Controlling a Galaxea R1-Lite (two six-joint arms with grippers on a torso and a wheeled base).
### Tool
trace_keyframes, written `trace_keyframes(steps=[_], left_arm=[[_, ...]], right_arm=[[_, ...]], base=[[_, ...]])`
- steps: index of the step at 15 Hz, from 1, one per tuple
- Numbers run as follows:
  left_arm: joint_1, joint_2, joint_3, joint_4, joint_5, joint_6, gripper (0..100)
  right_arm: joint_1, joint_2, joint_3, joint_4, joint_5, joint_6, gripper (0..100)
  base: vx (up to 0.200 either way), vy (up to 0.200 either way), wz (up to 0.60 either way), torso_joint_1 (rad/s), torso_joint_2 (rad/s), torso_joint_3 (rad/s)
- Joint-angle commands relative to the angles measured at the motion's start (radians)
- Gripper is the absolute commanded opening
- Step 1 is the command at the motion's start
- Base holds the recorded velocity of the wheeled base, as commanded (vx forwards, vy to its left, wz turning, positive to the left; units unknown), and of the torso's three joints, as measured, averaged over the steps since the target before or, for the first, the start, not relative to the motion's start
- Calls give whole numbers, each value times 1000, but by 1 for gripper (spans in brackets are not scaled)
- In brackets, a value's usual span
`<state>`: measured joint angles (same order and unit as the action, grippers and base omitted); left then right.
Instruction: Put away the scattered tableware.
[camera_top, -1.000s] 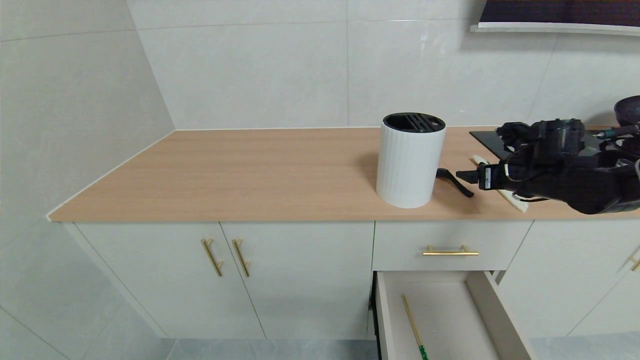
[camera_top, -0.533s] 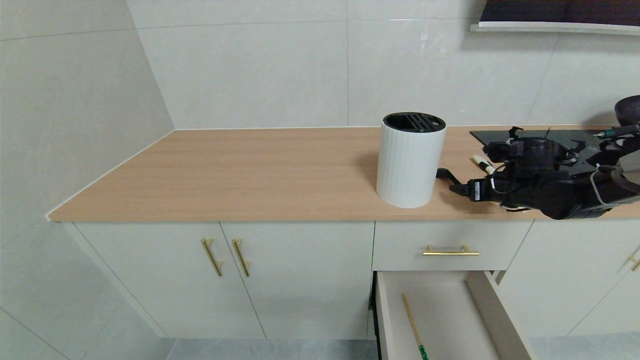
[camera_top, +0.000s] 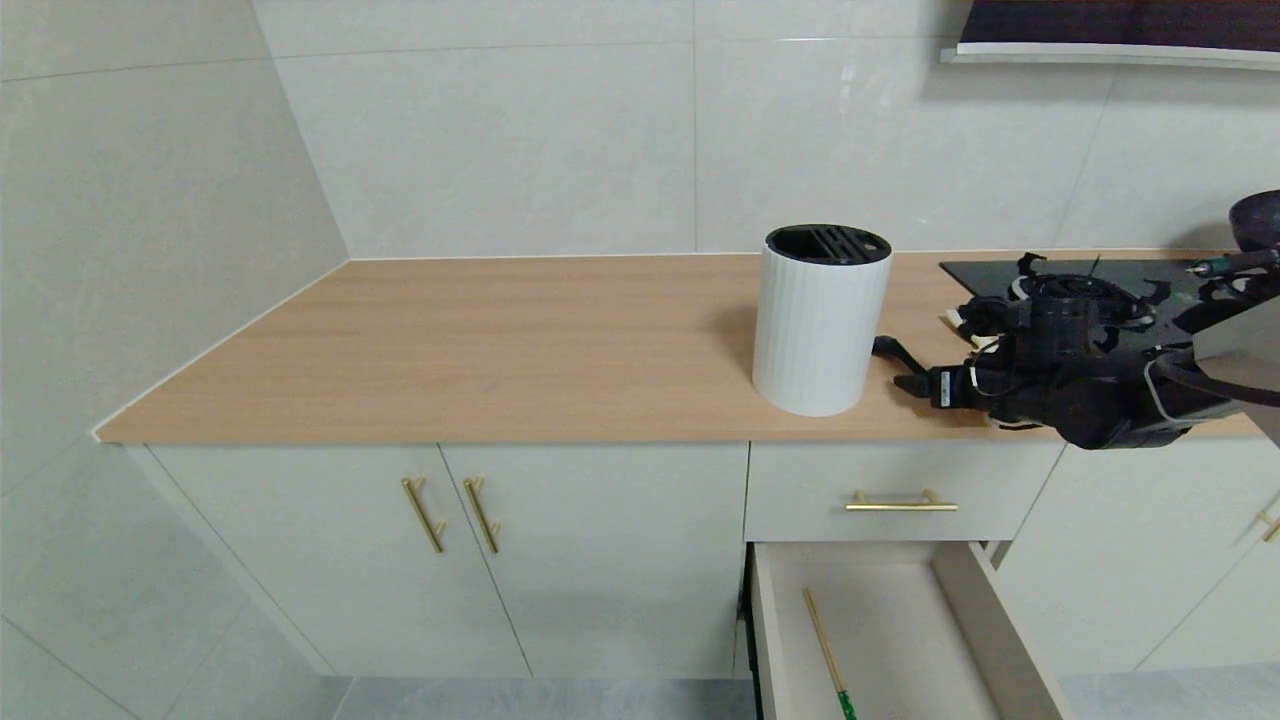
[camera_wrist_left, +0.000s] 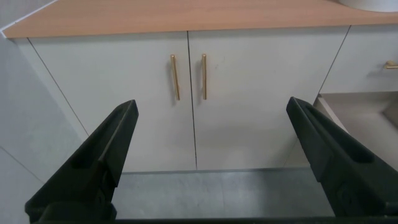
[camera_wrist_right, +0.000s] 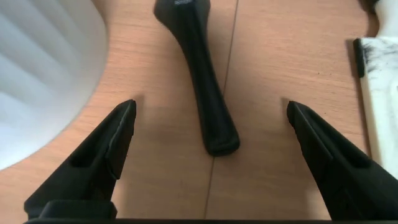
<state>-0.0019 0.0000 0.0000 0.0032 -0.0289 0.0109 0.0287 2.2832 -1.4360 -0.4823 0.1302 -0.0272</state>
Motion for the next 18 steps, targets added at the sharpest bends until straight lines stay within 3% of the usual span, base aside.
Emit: trace_keyframes(steps=[1,4,5,15,18], left_arm=[[-1,0,0,0,0,0,100],[-1,0,0,0,0,0,100],[0,0,0,0,0,0,100],[0,0,0,0,0,0,100],[-1,0,0,0,0,0,100]], right_arm=[[0,13,-8,-1,0,1,100],[2,18,-9,-2,0,1,100],[2,21,-9,-2,-1,1,0],[11,19,-4,-1,-9,0,0],[30,-36,3,8,-75,29,0]], base=[[0,0,0,0,0,0],[0,0,0,0,0,0],[0,0,0,0,0,0],[0,0,0,0,0,0],[0,0,0,0,0,0]])
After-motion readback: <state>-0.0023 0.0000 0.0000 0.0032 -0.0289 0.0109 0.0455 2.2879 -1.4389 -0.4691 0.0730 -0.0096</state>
